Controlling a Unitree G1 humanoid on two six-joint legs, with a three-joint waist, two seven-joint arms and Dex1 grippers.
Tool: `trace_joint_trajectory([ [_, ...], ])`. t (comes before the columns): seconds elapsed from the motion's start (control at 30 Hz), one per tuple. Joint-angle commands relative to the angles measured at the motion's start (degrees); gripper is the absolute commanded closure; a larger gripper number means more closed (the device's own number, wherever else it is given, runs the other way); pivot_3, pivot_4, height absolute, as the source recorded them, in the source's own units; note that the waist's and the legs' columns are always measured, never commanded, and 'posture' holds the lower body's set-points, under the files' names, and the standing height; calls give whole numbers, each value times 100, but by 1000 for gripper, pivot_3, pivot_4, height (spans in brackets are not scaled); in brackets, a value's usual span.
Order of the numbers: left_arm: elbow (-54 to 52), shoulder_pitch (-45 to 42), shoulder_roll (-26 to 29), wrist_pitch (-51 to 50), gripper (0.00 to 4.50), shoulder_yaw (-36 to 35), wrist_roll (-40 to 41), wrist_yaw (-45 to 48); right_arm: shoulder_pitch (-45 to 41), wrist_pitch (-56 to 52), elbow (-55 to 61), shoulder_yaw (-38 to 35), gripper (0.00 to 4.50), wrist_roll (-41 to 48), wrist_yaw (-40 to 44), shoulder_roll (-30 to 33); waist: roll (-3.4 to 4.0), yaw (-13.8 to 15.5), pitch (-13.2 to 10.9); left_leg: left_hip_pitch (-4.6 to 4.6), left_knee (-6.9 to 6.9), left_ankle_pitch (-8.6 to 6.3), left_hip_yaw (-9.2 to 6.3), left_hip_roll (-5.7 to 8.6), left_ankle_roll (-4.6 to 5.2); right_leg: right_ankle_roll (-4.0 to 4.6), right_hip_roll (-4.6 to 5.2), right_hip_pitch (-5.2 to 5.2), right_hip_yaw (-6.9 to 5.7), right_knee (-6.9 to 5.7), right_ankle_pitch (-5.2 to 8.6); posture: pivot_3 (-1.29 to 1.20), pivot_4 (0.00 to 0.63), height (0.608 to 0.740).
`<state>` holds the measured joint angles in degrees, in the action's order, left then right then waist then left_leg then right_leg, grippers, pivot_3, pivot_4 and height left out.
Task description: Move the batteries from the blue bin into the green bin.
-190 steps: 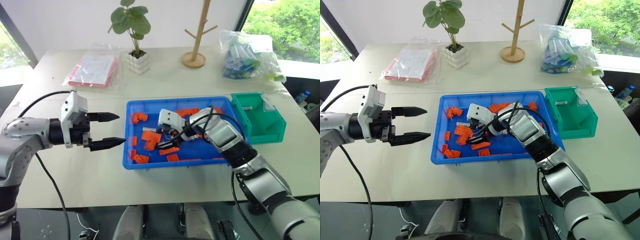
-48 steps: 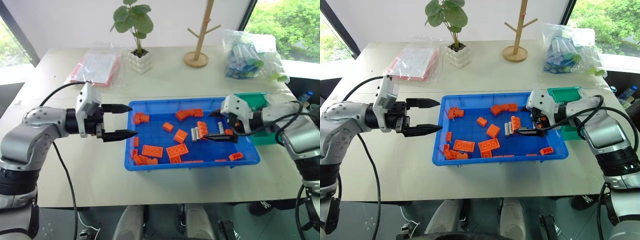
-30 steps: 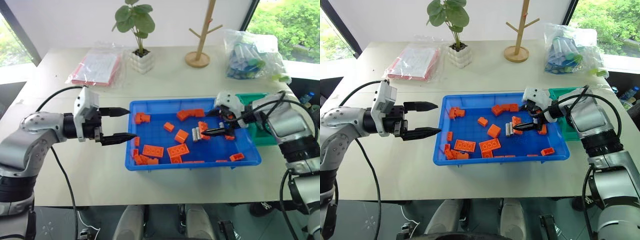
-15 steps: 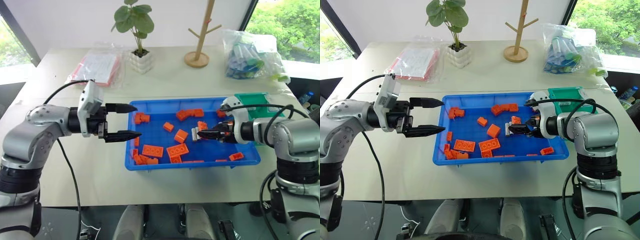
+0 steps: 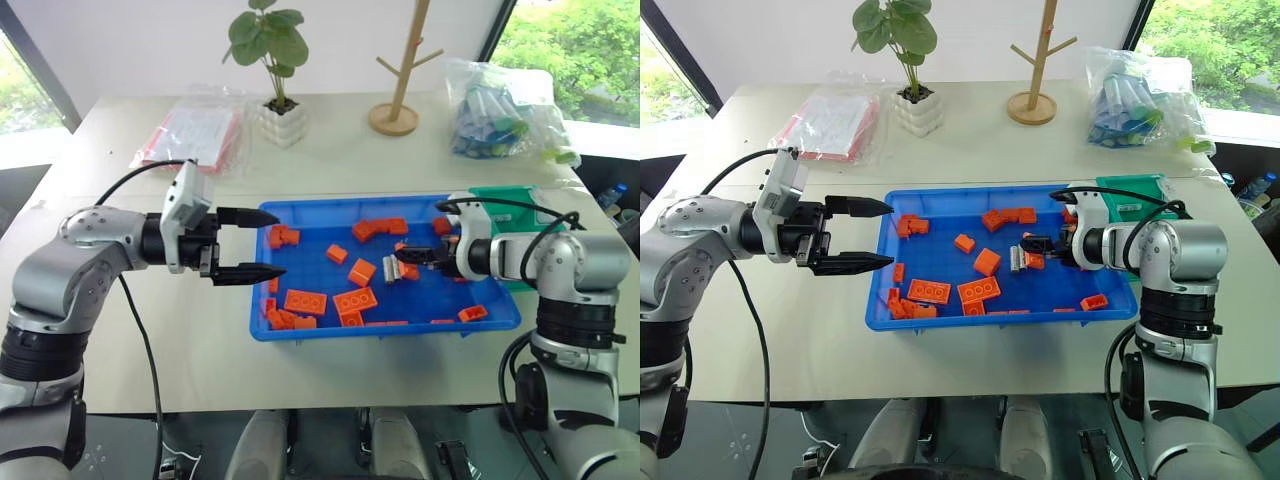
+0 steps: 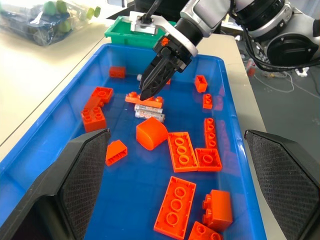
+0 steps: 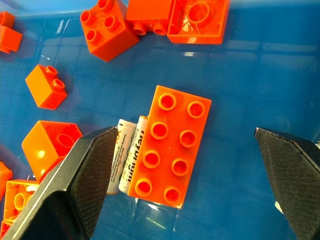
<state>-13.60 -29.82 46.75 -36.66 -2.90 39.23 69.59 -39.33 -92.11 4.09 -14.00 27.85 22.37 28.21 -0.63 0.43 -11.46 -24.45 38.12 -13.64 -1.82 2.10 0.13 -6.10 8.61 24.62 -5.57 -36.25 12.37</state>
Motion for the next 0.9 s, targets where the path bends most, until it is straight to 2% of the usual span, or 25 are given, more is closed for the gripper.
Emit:
trace_joint_trajectory([
  [0.03, -134, -21, 1, 98, 0, -117, 8, -72, -36, -39, 10, 34, 32, 350, -191, -19, 0, -6, 0, 0, 0, 0, 0, 0, 0, 0, 0, 0, 0, 0, 0, 0, 150, 692],
  [0.07, -136, -19, 0, 98, 0, -120, 9, -83, -28, -39, 10, 42, 32, 413, -237, -12, 0, -8, 0, 0, 0, 0, 0, -1, 0, 0, -1, 0, 0, 0, 0, 0, 150, 692],
  [0.17, -155, -3, 6, 97, 0, -139, 27, -119, -13, -39, 9, 48, 867, 558, -387, 6, 0, -16, 0, 0, 0, 0, 0, -1, 0, 0, -1, 0, 0, 0, 0, 0, 150, 692],
  [0.27, -160, 4, 5, 102, 0, -141, 33, -141, -22, -39, 8, 53, 2192, 697, -523, 36, 0, -18, 0, 0, 0, 0, 0, -1, 1, 0, -1, 0, 0, 0, 0, 0, 150, 692],
  [0.3, -151, 2, 0, 110, 0, -137, 29, -143, -44, -39, -8, 48, 2779, 747, -557, 64, 0, -18, 0, 0, 0, 0, 0, 0, 1, 0, -1, 0, 0, 0, 0, 0, 150, 692],
  [0.37, -113, -25, -21, 129, 0, -116, 9, -148, -110, -39, -58, 32, 3390, 830, -616, 127, 0, -18, 0, 0, 0, 0, 0, -1, 1, 0, -1, 0, 0, 0, 0, 0, 150, 692],
  [0.5, -60, -65, -64, 159, 0, -94, -15, -156, -369, -39, -187, -5, 3390, 891, -708, 231, 0, -18, 0, 0, 0, 0, 0, 0, 1, 0, -1, 0, 0, 0, 0, 0, 150, 692],
  [0.63, -20, -63, -97, 208, 0, -80, -45, -140, -987, -39, -448, -43, 3390, 777, -746, 165, 1, -41, -1, 0, 0, 0, 1, 0, 1, 0, -1, 1, 0, 0, 0, 0, 150, 692],
  [0.73, 26, -88, -136, 249, 0, -61, -66, -132, -1490, -8, -683, -5, 3390, 608, -796, -215, 1, -116, 0, 0, -1, 0, 0, -1, 1, 0, -2, 3, 0, -2, 0, 0, 150, 692],
  [0.9, 42, -136, -210, 250, 0, -47, -106, -146, -1646, 308, -871, 400, 3390, 411, -858, -998, 1, -139, 0, 2, -5, 0, -1, 0, 1, 1, -5, 5, 0, -10, 0, 0, 150, 692],
])
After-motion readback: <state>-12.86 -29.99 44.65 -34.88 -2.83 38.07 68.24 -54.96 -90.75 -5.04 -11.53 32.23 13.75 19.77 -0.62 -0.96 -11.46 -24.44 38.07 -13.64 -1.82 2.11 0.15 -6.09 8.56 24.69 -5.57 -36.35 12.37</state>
